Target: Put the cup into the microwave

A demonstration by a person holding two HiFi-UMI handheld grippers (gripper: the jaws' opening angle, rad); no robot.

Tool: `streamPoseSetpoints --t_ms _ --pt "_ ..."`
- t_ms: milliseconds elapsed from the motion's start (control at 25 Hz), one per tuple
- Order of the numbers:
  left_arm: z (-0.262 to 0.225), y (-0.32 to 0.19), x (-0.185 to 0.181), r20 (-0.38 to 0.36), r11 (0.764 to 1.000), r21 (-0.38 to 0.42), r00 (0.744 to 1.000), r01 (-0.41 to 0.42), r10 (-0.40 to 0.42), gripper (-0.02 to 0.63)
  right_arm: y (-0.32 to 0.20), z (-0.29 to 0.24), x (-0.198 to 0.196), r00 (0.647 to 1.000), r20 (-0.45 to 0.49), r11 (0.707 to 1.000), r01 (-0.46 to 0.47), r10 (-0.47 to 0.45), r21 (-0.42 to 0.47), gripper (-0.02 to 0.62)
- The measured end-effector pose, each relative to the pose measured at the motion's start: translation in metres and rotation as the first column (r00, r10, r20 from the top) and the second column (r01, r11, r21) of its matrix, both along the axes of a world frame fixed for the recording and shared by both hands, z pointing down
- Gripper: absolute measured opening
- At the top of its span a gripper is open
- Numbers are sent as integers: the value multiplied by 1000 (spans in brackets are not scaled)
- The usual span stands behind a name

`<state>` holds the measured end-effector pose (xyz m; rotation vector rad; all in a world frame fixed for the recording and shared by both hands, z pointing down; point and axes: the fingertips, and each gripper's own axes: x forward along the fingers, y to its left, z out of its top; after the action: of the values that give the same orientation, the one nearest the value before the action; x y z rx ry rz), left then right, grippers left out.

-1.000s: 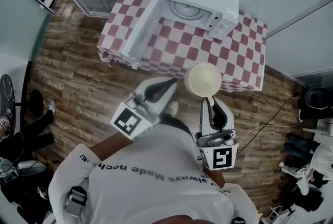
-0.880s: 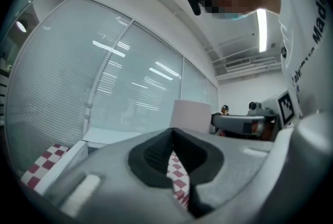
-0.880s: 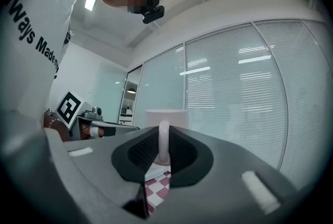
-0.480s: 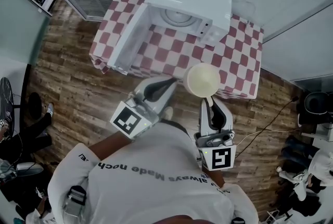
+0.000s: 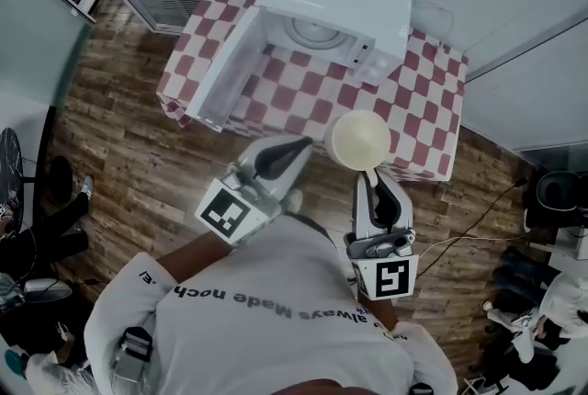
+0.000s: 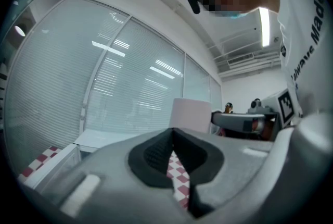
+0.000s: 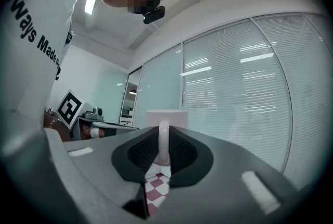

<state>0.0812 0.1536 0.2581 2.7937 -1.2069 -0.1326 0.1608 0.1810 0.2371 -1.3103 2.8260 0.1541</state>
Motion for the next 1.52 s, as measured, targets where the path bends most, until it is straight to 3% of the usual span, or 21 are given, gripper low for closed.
streamPoseSetpoints --t_ms 560,1200,1520 --pt "5 -44 -24 -20 1000 -2 1000 -4 4 5 -43 3 -25 1000 -16 1000 -1 1 -3 37" --pt "17 -178 -87 -38 1000 -30 999 7 -8 4 -179 14 -84 1000 -7 1000 -21 20 -23 37" --pt "9 -221 -112 -44 1000 -14 999 4 -5 5 -219 11 -107 999 -26 1000 -23 23 -11 37"
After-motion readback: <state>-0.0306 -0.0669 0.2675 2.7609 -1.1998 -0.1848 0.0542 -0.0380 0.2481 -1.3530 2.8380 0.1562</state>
